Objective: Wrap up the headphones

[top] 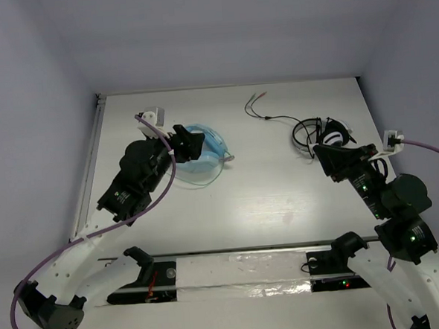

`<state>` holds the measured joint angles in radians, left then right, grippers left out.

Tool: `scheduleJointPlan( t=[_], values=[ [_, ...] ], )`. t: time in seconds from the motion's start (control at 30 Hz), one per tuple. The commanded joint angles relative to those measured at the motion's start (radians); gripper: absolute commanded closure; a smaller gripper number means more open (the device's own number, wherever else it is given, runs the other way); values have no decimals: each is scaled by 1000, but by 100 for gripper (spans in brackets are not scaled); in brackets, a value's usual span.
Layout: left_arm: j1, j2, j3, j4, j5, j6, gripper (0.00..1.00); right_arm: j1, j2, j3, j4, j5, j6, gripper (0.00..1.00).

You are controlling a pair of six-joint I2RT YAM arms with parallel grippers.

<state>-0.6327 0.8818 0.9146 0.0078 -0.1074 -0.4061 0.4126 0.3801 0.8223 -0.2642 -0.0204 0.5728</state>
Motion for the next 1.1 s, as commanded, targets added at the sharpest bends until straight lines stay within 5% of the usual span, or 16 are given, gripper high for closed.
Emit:
scheduleJointPlan(
  t=[0.0,0.13,0.23,0.33,0.37,0.47,0.67,0.8,0.93,1.07],
  values=[
    [1,0,-8,14,-37,-19,35,-1,8,18,20,-29,-10,69],
    [1,8,-5,0,-77,-33,37,-1,9,14,16,-21,-14,76],
    [1,9,-6,-6,-107,-37,43,-1,11,12,10,-23,-17,92],
    [1,29,1,-28,-149,-42,57,-1,13,12,8,-26,-17,100],
    [1,39,6,-38,-165,-49,73,-1,16,12,10,-29,-17,100],
    [1,80,1,-68,-251,-71,100,-1,37,3,19,-46,-11,100],
    [88,227,14,-95,-302,-122,98,-1,80,-66,85,-64,18,100],
    [247,340,-17,-14,-163,-117,72,-1,97,-94,103,-76,18,100],
    [272,471,21,-14,-155,-97,52,-1,97,-112,117,-87,16,99],
    [292,611,111,-49,-132,-66,47,-1,97,-120,118,-90,9,84]
  ],
)
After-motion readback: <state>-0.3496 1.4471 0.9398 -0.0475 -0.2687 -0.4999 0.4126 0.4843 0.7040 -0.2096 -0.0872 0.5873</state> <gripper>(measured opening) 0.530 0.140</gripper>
